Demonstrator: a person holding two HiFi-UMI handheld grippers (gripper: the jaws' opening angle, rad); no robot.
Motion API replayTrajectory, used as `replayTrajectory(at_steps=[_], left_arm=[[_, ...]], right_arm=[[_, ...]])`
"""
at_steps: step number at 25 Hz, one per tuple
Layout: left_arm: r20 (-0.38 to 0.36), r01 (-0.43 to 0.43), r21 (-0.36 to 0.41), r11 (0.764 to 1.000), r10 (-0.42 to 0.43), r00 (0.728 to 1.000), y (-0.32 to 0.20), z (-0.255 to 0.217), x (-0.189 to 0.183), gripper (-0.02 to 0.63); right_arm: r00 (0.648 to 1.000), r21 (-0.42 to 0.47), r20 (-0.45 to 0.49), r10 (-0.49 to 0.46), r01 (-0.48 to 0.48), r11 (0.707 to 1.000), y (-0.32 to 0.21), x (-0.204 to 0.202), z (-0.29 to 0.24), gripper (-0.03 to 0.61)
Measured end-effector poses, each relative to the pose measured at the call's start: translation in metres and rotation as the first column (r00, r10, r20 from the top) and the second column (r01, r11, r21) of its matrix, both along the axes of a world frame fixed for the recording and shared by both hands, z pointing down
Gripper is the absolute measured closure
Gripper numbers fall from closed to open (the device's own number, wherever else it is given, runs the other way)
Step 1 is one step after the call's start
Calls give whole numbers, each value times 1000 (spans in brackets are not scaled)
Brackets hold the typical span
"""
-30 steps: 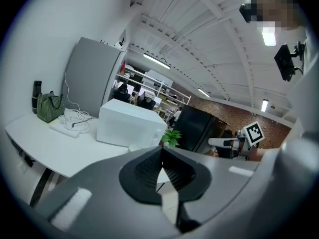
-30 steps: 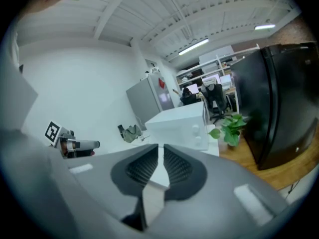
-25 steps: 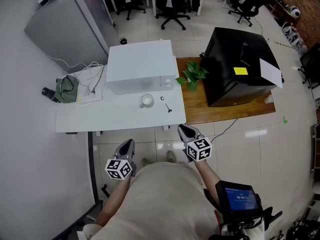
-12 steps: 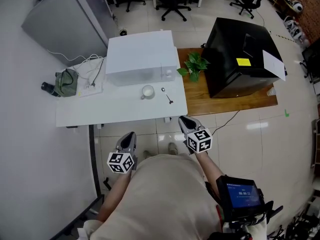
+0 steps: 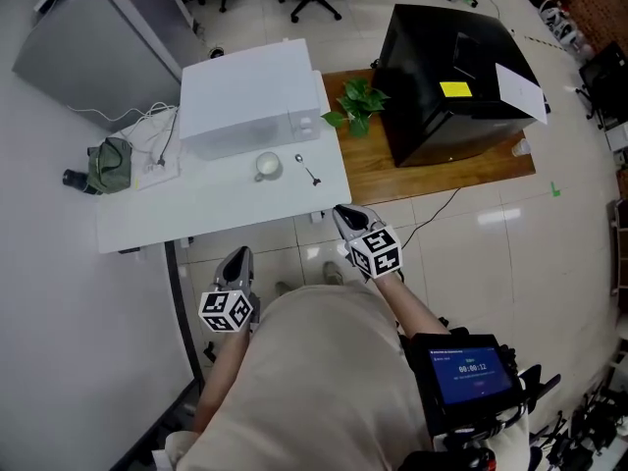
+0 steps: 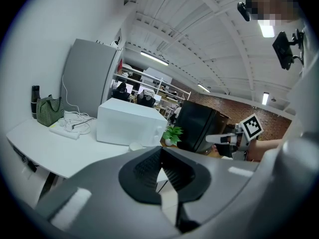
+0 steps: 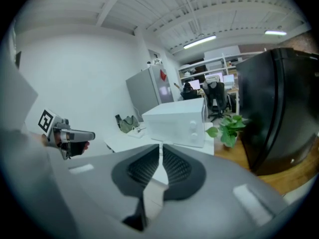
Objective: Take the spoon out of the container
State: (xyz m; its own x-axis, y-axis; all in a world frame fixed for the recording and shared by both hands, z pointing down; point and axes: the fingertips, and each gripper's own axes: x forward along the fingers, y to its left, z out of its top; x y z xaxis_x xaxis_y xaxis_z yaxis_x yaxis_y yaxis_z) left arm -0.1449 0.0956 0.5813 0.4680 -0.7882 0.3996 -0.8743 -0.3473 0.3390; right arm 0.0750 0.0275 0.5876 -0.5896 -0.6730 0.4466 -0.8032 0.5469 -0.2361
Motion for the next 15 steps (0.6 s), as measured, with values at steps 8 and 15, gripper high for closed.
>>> replayTrajectory(at_steps=[8, 15], left_arm=[[-7, 10, -3, 1000, -10, 1000, -4, 0, 16, 635], [-1, 23, -4, 1000, -23, 1000, -3, 2, 27, 634]], right_arm=[[1000, 16, -15, -23, 23, 1000, -5, 10, -1, 563], [998, 16, -41, -44, 44, 999, -5, 21, 7, 577]])
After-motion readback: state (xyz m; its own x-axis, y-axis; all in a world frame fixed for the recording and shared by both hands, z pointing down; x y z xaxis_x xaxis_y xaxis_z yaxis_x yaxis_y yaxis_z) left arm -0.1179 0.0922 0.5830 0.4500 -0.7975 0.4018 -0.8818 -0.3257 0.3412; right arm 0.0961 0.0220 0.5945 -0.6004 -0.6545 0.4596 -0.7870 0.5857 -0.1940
